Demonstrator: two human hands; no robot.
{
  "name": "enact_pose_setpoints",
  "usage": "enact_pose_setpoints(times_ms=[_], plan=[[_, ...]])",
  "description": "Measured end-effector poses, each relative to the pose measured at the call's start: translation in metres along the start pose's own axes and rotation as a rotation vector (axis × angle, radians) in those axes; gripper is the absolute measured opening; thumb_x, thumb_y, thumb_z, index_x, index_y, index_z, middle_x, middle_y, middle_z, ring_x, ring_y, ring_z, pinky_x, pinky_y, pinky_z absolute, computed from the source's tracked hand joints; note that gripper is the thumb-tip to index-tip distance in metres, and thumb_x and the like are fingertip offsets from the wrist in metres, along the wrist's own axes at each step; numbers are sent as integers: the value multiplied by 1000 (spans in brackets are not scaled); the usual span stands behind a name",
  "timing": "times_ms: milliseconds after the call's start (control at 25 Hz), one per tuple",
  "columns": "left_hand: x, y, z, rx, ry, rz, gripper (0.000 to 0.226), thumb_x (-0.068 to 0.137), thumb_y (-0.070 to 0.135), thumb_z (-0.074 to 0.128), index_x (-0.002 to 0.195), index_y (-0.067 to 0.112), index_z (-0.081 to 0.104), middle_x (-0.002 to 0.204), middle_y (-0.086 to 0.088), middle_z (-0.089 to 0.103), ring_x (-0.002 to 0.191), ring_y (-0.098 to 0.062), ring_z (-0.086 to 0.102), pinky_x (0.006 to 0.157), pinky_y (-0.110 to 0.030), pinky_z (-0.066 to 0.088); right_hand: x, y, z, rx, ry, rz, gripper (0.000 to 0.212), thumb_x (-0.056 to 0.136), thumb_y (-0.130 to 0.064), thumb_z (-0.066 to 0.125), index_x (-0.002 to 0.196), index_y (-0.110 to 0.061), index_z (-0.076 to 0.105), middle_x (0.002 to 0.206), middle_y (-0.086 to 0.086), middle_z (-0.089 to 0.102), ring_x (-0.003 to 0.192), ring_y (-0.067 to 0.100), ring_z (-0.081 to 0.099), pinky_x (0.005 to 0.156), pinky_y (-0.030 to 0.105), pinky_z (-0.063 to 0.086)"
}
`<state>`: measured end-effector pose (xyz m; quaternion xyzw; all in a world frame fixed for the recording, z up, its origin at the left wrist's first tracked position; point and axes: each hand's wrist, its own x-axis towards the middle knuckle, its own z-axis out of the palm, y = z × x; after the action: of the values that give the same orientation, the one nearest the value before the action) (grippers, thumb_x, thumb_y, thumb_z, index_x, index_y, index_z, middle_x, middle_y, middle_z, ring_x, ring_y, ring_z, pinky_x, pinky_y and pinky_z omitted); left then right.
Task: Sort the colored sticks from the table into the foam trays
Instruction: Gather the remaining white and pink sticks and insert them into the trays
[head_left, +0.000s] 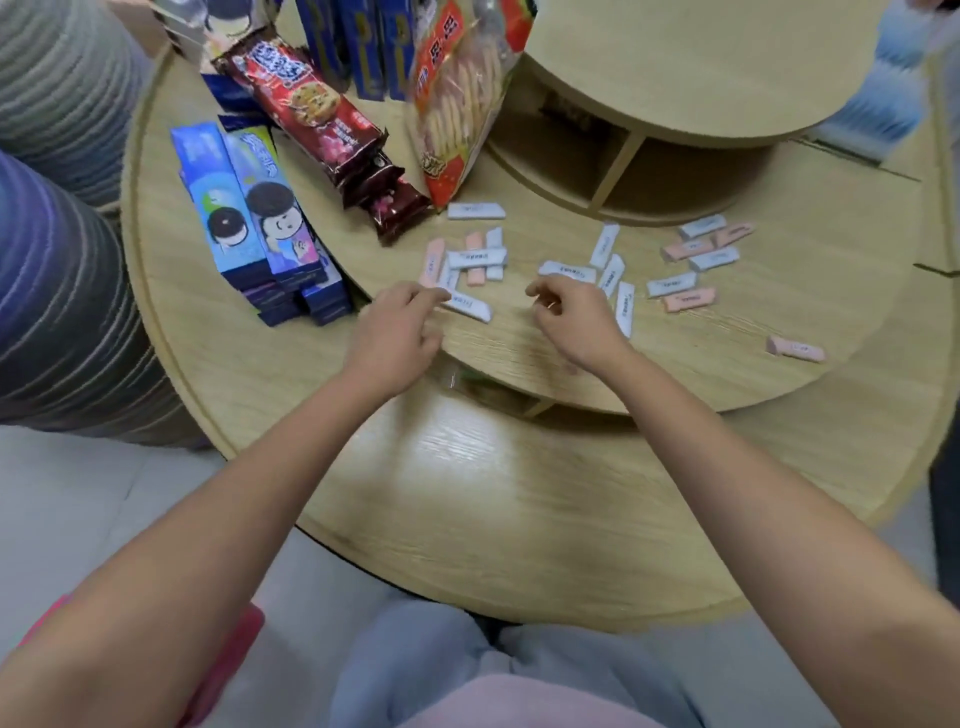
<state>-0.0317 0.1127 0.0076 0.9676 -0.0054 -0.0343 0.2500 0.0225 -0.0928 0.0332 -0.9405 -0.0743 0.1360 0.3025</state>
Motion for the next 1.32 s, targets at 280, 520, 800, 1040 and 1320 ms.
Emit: enact_pose_setpoints(times_ms=[280,520,800,1040,1320], plan=[[64,13,20,378,-186,285,39,90,28,53,125,11,53,127,-8,46,116,-29,44,92,-40,33,79,-15,26,-316,-25,-167,36,88,-20,59,124,-17,56,119,9,48,115,26,40,91,34,37],[60,3,22,535,-153,439,44,92,41,32,107,9,60,102,-6,58,92,-23,57,79,-35,37,94,-16,41,-588,-27,-289,34,92,-27,51,119,-7,55,123,12,48,114,29,39,86,37,34],[66,-14,1,-28,14,-75,31,92,32,54,110,6,52,109,-11,53,93,-28,54,72,-33,34,102,-18,26,-104,133,171,24,90,-30,54,96,-7,57,93,8,60,83,24,57,66,34,45],[84,-14,11,-6,20,-289,35,91,31,53,111,3,50,115,-16,49,104,-33,49,81,-40,40,101,-28,40,-79,92,302,25,85,-25,58,99,-4,57,96,11,60,86,27,56,64,30,39],[88,2,17,75,-63,-345,61,81,41,63,121,1,40,123,-17,46,112,-33,47,84,-41,42,113,-44,35,-245,-34,371,21,83,-17,58,102,-7,56,96,7,58,90,25,57,63,30,37]])
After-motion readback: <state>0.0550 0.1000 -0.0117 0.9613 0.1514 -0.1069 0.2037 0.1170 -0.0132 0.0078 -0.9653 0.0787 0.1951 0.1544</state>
